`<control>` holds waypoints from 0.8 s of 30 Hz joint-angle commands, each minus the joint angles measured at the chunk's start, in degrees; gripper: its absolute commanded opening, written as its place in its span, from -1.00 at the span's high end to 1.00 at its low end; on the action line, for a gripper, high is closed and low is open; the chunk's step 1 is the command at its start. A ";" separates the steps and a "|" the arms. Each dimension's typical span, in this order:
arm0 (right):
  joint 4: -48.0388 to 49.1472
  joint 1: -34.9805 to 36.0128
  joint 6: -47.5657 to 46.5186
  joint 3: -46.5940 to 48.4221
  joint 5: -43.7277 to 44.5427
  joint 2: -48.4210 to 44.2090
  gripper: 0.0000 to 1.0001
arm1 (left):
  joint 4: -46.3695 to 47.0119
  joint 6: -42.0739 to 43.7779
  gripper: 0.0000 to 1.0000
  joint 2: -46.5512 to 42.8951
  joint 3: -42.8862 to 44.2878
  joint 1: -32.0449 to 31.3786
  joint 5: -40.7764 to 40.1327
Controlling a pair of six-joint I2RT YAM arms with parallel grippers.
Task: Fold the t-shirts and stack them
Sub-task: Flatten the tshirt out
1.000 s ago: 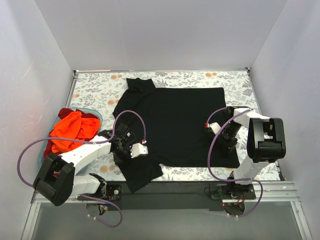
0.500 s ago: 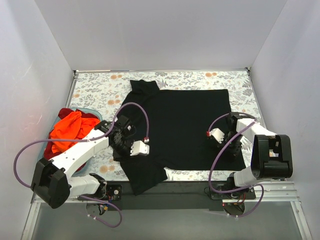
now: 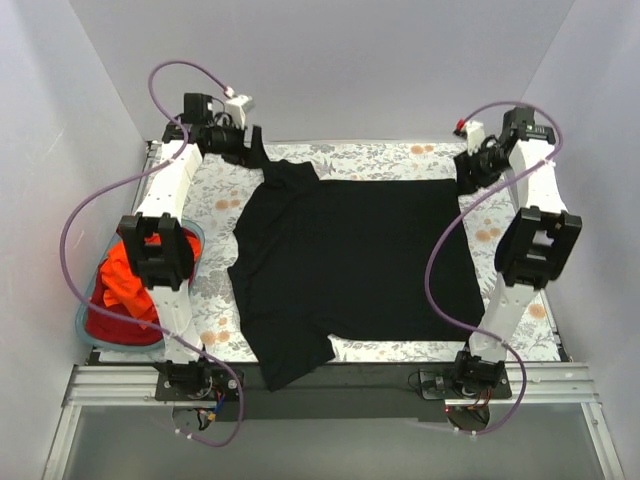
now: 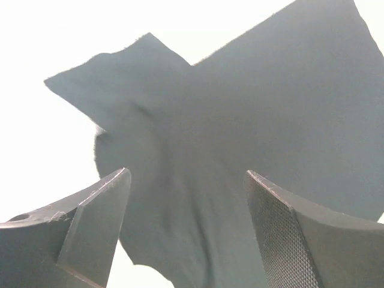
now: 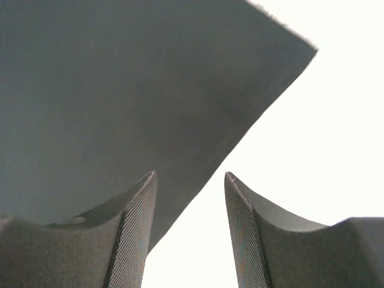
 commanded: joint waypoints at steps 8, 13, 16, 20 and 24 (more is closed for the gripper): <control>17.64 -1.73 17.91 19.88 2.84 22.39 -0.17 | 21.06 -26.38 -0.58 16.19 12.63 3.54 -6.59; 25.40 -1.73 19.58 19.78 5.66 26.88 -0.25 | 22.74 -26.74 -0.59 18.65 10.78 3.54 -7.29; 29.81 -1.55 20.90 19.17 5.49 28.64 -0.26 | 22.92 -25.34 -0.59 19.97 10.43 3.54 -8.61; 31.57 -0.85 20.64 19.87 5.22 30.92 -0.25 | 23.70 -24.54 -0.60 21.55 10.78 3.54 -9.40; 31.66 -0.24 19.50 18.30 5.40 31.28 -0.21 | 23.79 -24.81 -0.62 23.48 12.01 3.54 -9.67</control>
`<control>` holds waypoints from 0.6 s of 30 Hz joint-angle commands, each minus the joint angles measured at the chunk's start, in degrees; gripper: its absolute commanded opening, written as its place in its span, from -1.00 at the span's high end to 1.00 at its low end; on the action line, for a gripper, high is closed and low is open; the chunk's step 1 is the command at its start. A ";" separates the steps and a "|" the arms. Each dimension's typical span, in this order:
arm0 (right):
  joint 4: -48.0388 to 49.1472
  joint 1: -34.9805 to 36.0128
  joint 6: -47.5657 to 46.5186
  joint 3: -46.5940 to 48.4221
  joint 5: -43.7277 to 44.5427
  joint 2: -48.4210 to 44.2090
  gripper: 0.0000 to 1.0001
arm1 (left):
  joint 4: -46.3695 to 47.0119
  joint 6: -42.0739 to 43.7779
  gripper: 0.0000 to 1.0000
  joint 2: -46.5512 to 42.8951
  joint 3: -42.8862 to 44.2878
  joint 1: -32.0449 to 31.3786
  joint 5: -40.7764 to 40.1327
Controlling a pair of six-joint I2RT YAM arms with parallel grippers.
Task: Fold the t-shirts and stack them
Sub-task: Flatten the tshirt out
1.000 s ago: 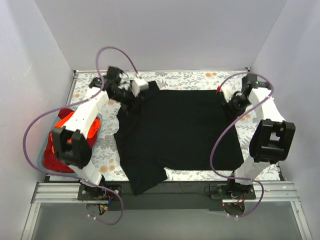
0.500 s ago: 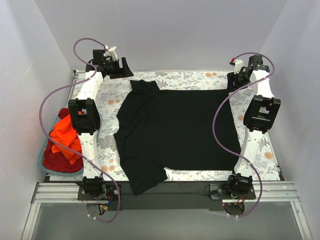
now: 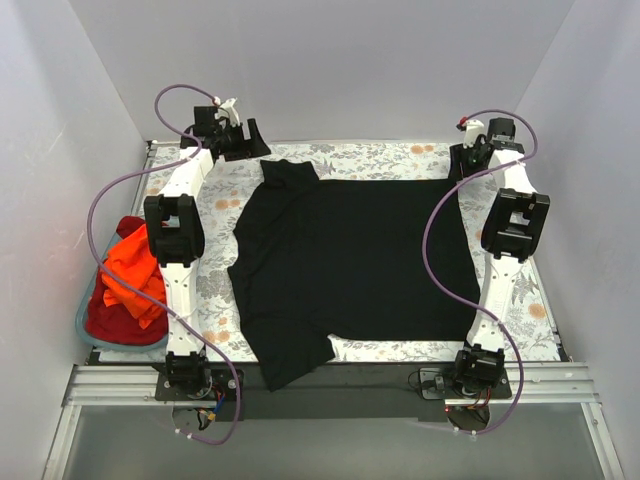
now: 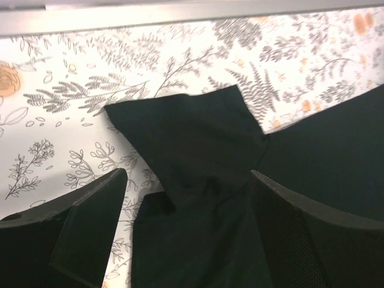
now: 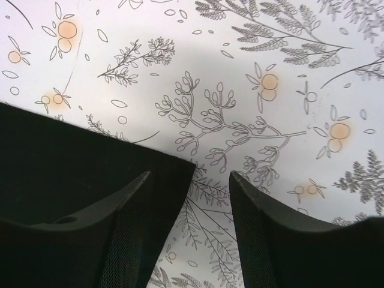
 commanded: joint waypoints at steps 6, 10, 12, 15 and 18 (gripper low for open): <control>2.81 0.92 -0.55 -4.89 -0.09 -0.15 -0.19 | 1.09 0.07 -0.64 2.53 1.98 -0.02 -0.71; 1.49 1.10 -1.25 -5.78 0.26 0.02 -0.12 | 1.35 0.59 -0.72 3.68 1.98 -0.02 -2.20; 1.31 1.28 -1.43 -6.04 0.00 -0.07 0.07 | 1.61 0.94 -0.80 5.08 2.68 -0.11 -4.03; 0.61 1.54 -1.95 -6.74 -1.05 -0.68 0.45 | 1.61 1.73 -0.82 6.84 4.61 -0.28 -5.79; 0.08 1.80 -2.66 -7.10 -1.41 -0.95 0.72 | 1.53 3.58 -0.83 8.60 5.32 -1.16 -8.43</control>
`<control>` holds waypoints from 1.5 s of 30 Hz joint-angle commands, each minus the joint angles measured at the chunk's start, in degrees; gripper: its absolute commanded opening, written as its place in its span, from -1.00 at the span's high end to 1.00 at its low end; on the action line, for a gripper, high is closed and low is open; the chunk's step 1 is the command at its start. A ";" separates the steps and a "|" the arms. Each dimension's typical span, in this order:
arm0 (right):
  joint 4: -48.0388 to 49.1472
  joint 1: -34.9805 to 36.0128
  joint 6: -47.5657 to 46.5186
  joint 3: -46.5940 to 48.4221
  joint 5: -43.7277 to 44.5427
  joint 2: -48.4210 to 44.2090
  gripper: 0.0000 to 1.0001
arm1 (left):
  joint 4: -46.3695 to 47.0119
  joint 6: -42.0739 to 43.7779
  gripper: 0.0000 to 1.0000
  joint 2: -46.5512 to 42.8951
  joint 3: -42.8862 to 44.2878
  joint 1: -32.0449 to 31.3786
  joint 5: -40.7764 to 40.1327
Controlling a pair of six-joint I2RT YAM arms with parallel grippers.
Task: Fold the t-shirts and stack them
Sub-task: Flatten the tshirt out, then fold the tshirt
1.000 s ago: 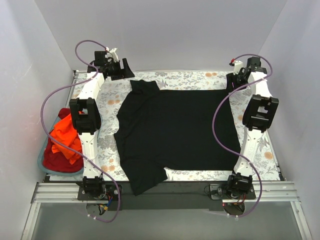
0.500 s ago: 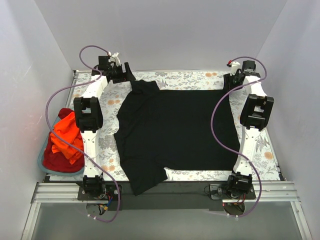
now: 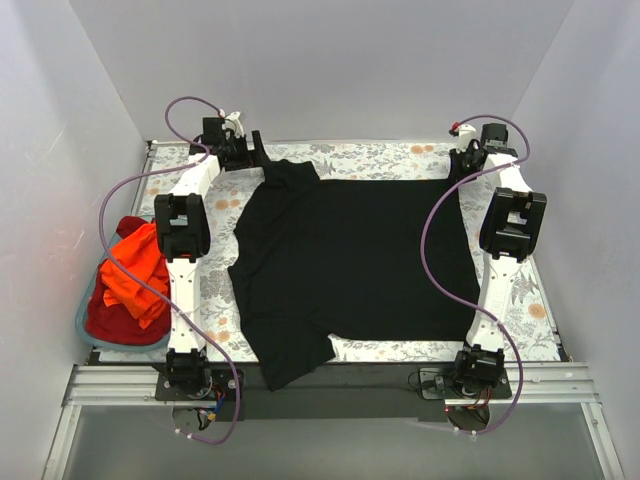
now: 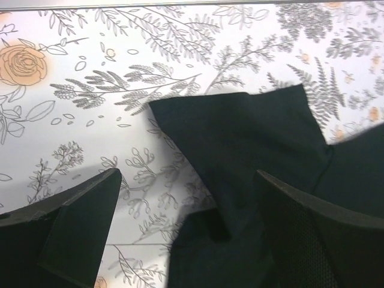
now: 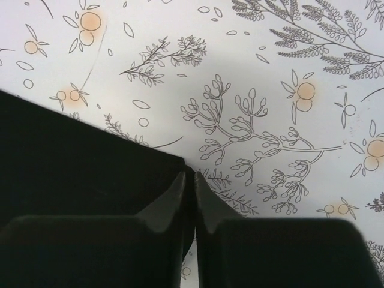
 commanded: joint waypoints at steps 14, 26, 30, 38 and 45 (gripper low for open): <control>-4.51 1.28 -2.01 -2.05 -0.93 -0.79 0.97 | 0.76 3.28 -0.62 5.80 5.77 -3.30 -7.60; -4.60 1.28 -2.53 -1.96 -0.49 -1.14 0.97 | 8.84 -0.50 -0.05 8.35 8.50 -4.18 -0.47; -4.60 1.28 -2.80 -2.05 -0.49 -1.93 0.97 | 12.53 -1.81 0.69 7.30 8.41 -4.18 0.59; -4.86 1.11 -3.24 -2.31 -2.95 -5.71 0.97 | 23.96 -2.87 1.00 0.10 2.97 -4.09 3.39; -4.95 0.58 -6.75 -3.80 -3.92 -10.36 0.97 | 26.51 -0.15 1.00 -5.97 -3.44 -3.82 7.26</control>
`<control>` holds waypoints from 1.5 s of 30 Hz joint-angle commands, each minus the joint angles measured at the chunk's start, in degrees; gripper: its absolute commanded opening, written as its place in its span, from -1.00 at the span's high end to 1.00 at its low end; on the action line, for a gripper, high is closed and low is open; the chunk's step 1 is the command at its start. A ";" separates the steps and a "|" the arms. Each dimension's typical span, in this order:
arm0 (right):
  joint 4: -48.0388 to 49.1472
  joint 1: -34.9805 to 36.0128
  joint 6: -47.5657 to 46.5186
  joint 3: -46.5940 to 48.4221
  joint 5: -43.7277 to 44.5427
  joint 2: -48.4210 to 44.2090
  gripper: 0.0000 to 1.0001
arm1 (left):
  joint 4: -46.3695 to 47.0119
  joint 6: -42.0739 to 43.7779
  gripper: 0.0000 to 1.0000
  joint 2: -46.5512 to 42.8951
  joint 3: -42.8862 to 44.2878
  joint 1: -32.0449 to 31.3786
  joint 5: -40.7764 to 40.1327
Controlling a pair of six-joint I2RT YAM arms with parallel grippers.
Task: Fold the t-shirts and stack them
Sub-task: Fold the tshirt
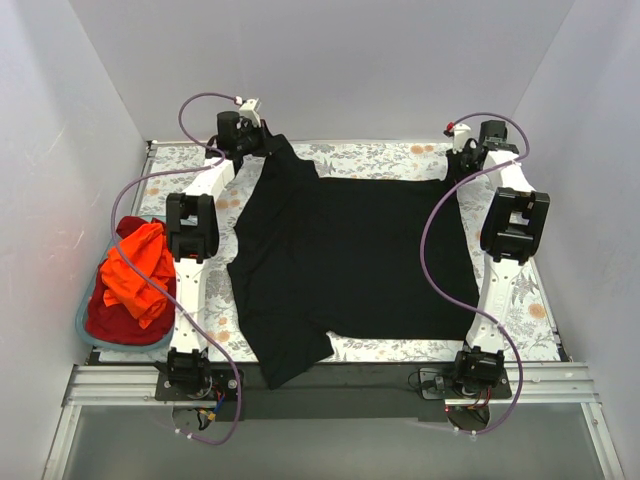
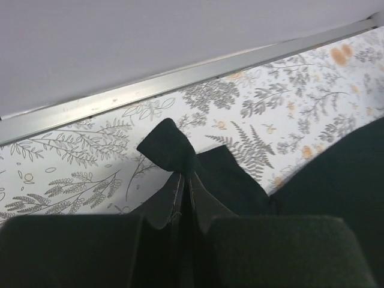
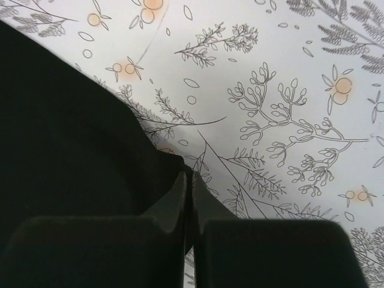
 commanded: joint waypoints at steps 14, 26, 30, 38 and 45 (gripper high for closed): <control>-1.61 -1.68 -7.59 -8.93 -3.77 -13.73 0.97 | 7.25 7.09 1.00 -23.74 -22.21 2.55 13.02; -3.19 -2.47 -11.36 -15.00 -8.43 -18.65 0.97 | 5.23 15.17 1.00 -39.04 -41.29 2.81 14.78; -3.89 -3.09 -12.86 -16.85 -9.05 -20.41 0.97 | 3.48 16.93 1.00 -43.61 -47.17 2.81 14.61; -6.62 -3.88 -19.62 -22.90 -8.96 -23.32 0.97 | -0.22 19.39 1.00 -53.01 -57.63 2.73 14.78; -7.41 -3.97 -23.23 -28.09 -8.44 -23.23 0.97 | -3.91 24.05 1.00 -57.24 -65.54 2.11 15.22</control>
